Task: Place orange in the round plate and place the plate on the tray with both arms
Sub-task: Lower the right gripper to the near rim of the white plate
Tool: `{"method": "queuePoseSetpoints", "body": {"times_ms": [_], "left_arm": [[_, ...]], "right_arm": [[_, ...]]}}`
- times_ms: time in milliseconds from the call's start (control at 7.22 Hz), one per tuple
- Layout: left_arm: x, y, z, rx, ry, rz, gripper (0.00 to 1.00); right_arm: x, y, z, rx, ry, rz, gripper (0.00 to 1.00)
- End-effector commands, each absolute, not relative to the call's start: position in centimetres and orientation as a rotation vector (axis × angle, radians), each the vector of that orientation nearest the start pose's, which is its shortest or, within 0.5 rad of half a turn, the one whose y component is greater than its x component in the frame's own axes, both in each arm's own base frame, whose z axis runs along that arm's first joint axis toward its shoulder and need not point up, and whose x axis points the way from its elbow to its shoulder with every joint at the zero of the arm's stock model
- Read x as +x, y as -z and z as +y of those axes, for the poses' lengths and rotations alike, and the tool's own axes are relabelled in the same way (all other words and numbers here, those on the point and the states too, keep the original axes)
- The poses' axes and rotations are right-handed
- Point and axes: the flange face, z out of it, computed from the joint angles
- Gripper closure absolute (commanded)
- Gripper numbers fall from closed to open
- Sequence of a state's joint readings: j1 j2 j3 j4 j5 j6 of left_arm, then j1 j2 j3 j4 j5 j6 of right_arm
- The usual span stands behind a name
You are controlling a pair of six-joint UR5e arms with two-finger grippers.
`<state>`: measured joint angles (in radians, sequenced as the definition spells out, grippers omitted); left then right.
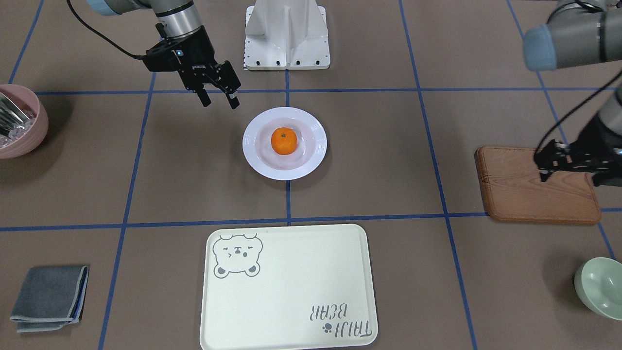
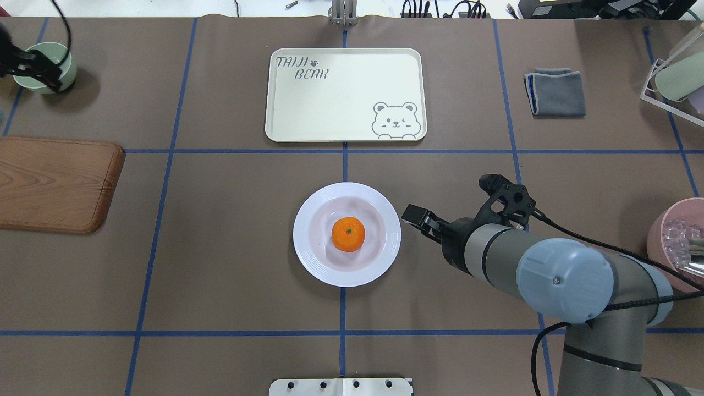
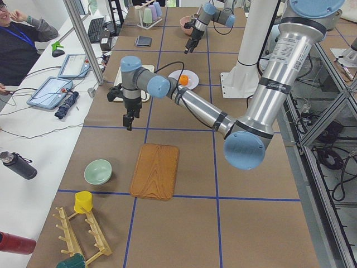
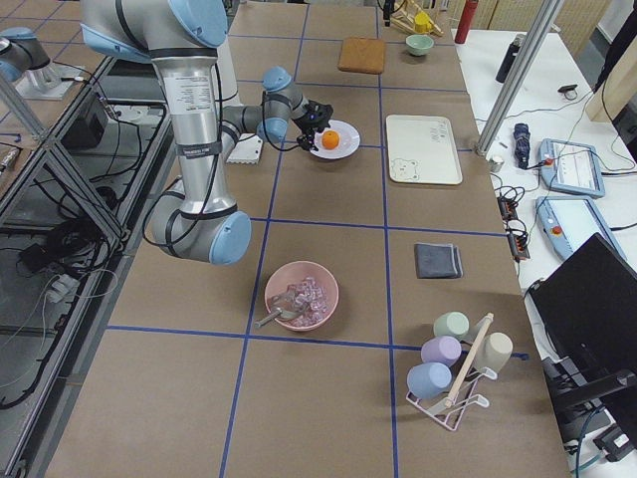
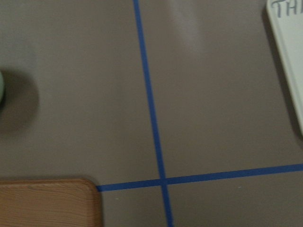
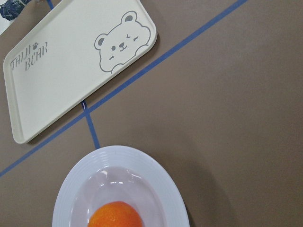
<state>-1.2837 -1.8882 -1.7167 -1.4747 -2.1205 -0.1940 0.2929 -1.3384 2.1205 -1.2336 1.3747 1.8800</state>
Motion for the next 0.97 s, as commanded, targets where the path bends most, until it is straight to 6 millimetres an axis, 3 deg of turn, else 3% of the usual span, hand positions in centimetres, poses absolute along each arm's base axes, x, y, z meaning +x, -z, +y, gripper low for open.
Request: {"method": "queuePoseSetpoints", "body": {"times_ms": [0, 139, 416, 554, 693, 831], "left_arm": [[-3.6, -53.5, -60.0, 0.213, -0.181, 0.650, 0.02], [-7.2, -56.7, -59.1, 0.178, -0.121, 0.732, 0.02], [-11.7, -62.6, -54.1, 0.177, -0.192, 0.734, 0.02], [-12.3, -63.6, -53.0, 0.170, -0.181, 0.737, 0.02], [-12.3, -64.0, -52.8, 0.164, -0.176, 0.736, 0.02], [-12.2, -64.1, -52.8, 0.163, -0.173, 0.736, 0.02]], "right_arm": [[-46.7, -24.5, -25.5, 0.228, -0.650, -1.174, 0.01], [-47.1, -23.7, -25.0, 0.201, -0.683, -1.201, 0.02], [-47.5, -23.5, -24.3, 0.199, -0.685, -1.224, 0.03], [-49.0, -24.8, -24.2, 0.191, -0.713, -1.251, 0.09], [-50.6, -26.4, -24.2, 0.168, -0.776, -1.253, 0.24], [-51.5, -26.8, -23.8, 0.144, -0.798, -1.254, 0.31]]}}
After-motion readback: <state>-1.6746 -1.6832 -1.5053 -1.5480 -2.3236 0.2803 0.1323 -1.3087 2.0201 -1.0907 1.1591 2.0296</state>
